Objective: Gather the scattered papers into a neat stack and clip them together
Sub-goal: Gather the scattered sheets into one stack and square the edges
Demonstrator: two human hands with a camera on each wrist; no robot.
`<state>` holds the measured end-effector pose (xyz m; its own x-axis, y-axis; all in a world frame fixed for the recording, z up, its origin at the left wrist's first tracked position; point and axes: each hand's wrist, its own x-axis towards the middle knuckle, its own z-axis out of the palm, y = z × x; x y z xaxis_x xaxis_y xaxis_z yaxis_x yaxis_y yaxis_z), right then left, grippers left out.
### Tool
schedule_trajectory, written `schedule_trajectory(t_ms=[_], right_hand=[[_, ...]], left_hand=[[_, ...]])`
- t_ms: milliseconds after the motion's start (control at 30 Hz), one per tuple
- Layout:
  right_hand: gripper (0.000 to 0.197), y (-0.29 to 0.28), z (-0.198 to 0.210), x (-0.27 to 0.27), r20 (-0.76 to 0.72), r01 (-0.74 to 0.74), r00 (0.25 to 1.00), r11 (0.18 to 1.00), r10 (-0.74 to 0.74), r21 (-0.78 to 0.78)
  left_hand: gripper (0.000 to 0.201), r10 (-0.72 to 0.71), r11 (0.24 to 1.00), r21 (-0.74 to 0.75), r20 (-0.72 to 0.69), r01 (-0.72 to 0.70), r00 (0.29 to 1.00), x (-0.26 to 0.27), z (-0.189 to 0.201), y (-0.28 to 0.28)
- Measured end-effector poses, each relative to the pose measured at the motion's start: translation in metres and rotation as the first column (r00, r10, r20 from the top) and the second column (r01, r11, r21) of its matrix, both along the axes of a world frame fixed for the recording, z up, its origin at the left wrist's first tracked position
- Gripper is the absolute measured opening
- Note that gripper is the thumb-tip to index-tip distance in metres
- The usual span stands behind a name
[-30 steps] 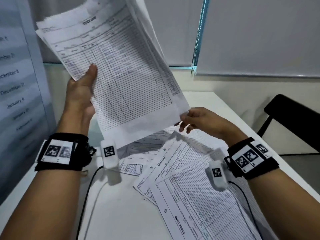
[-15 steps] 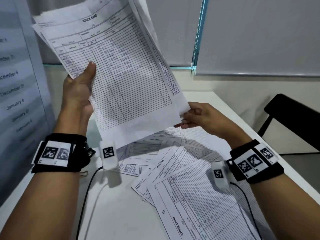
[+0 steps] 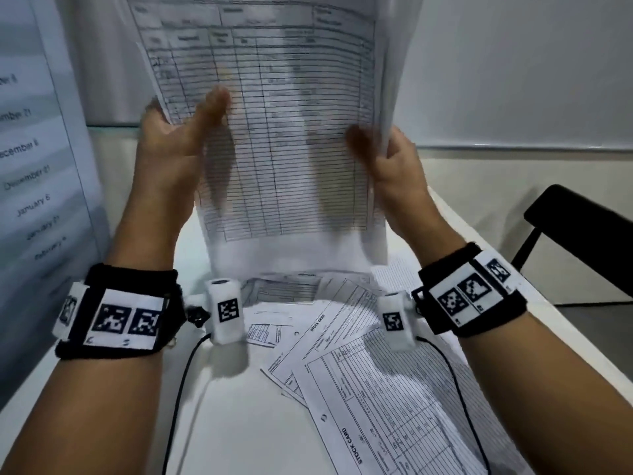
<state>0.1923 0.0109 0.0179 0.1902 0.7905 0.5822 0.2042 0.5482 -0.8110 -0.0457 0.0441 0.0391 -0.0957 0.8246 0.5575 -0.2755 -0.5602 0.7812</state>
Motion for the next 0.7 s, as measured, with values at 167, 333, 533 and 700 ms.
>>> schedule_trajectory(t_ms=[167, 333, 533, 700], right_hand=[[0.019, 0.004, -0.023, -0.005, -0.19, -0.013, 0.982, 1.0, 0.01, -0.014], [0.036, -0.004, -0.022, -0.01, -0.176, -0.056, 0.983, 0.998, 0.054, -0.005], [0.016, -0.003, -0.006, -0.028, -0.243, 0.041, 0.97, 0.993, -0.013, 0.11], [0.03, -0.001, -0.016, -0.028, -0.178, -0.03, 0.984, 0.996, 0.015, -0.085]], left_hand=[[0.065, 0.014, 0.999, 0.042, -0.037, -0.013, 0.999, -0.004, -0.001, 0.004], [0.036, 0.084, 0.996, 0.034, -0.125, -0.08, 0.989, -0.01, -0.011, 0.014], [0.021, 0.008, 0.998, 0.065, 0.075, -0.013, 0.997, -0.013, -0.01, 0.015], [0.05, 0.038, 0.998, -0.036, -0.098, -0.042, 0.994, -0.008, -0.026, 0.019]])
